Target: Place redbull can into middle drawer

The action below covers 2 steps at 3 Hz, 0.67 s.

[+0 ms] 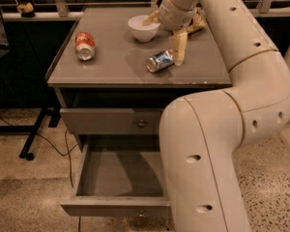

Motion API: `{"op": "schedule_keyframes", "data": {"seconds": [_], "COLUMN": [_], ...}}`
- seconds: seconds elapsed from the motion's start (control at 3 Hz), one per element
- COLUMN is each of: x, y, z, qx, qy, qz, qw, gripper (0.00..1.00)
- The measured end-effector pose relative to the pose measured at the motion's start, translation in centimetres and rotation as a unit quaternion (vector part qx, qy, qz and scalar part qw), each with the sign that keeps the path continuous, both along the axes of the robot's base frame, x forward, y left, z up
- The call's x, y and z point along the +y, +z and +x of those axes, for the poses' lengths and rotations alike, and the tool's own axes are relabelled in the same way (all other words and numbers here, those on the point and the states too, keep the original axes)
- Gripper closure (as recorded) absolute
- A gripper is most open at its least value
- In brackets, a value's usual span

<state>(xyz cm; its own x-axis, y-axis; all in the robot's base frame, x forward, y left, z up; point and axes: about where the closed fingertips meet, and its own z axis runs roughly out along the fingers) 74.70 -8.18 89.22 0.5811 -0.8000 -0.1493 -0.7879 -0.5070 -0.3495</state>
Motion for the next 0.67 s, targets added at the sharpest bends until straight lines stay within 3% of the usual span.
{"op": "schedule_keyframes", "data": {"seconds": [0.33,0.67], "x": [2.59,2.60], "y": [-2.78,-2.78], "z": [2.04,2.05], "qx": [-0.001,-0.001], "qy": [0.018,0.018], "qz": [0.000,0.000], "qw": [0.9998,0.9998], "gripper": [0.00,0.00]}}
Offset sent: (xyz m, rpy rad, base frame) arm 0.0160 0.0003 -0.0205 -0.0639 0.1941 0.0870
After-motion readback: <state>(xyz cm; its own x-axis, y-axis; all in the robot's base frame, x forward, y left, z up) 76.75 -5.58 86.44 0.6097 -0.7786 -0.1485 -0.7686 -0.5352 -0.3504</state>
